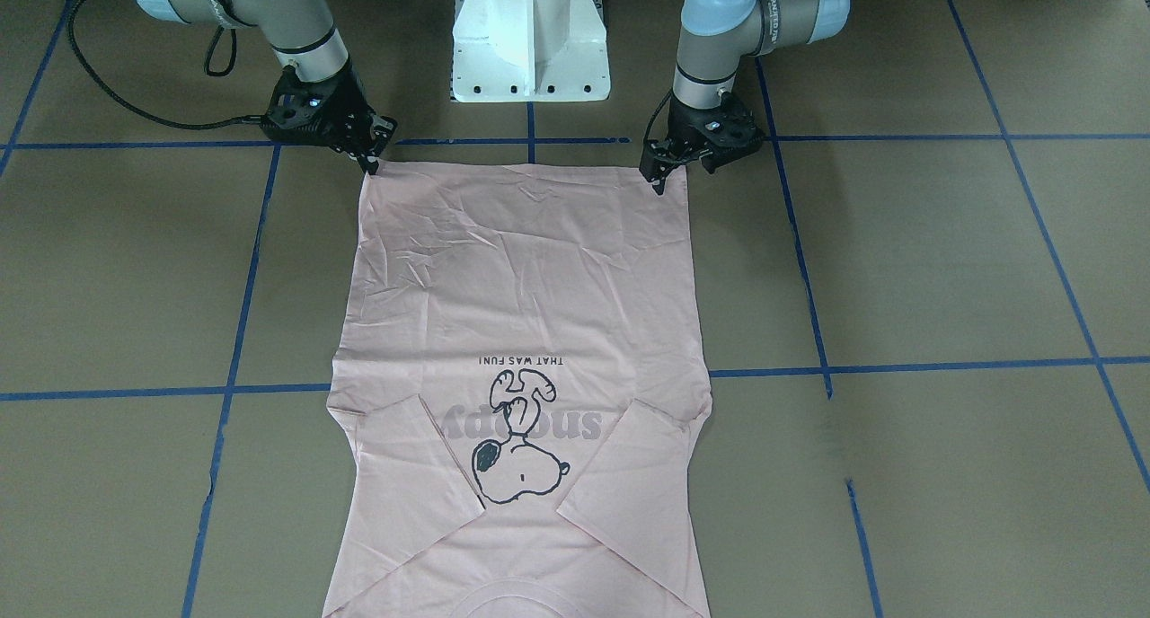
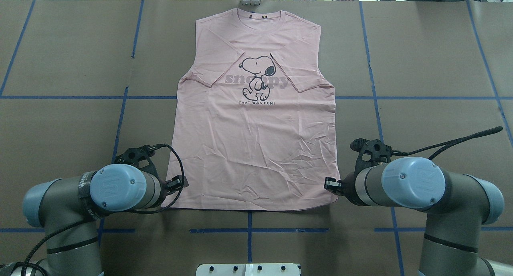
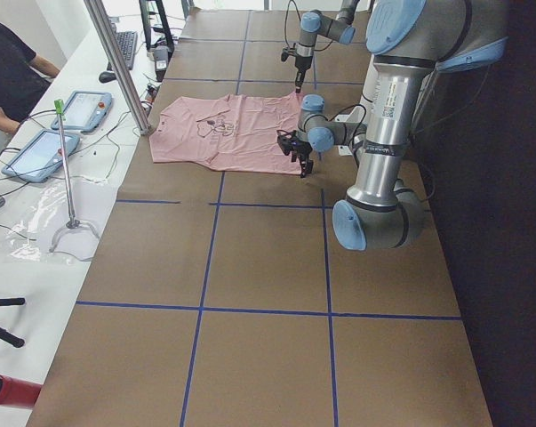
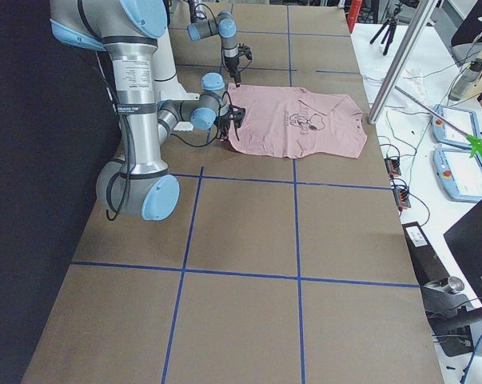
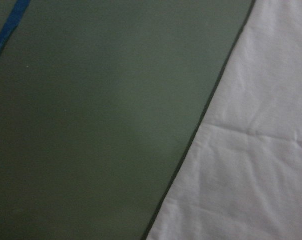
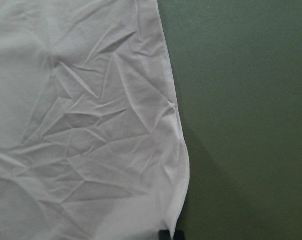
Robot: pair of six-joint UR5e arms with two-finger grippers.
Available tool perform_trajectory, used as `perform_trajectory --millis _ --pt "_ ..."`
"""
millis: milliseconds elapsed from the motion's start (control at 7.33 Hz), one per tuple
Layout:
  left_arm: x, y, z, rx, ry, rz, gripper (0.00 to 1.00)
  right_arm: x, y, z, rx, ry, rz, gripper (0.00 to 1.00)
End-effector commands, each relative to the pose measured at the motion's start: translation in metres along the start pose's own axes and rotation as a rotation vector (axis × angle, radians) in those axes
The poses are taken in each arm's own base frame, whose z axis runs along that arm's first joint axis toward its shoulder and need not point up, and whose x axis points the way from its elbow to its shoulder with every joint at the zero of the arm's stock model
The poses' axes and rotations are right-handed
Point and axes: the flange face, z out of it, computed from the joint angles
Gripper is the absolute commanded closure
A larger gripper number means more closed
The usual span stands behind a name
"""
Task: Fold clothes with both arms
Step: 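Lower both grippers onto the hem corners of the shirt, then close both grippers on the hem corners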
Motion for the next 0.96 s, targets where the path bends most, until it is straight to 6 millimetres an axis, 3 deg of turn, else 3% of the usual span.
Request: perform_trajectory --millis 0,136,409,682,819 --pt "-0.003 0.012 0.006 -0.013 -0.013 0.001 0.01 -0.001 0.000 -0.001 0.000 -0.003 0.000 1.00" --pt "-0.005 0.024 0.012 -0.025 -0.023 0.007 0.01 -0.001 0.000 0.000 0.000 -0.001 0.000 1.00" --pt "-0.003 0.026 0.010 -0.030 -0.018 0.005 0.09 0.000 0.000 0.000 0.000 0.000 0.000 1.00" --pt "0.000 0.027 0.003 -0.032 -0.003 -0.023 0.51 0.000 0.000 0.000 0.000 0.000 0.000 1.00" --pt "0.002 0.028 0.003 -0.033 -0.002 -0.023 0.59 0.000 -0.001 -0.001 0.000 -0.001 0.001 1.00"
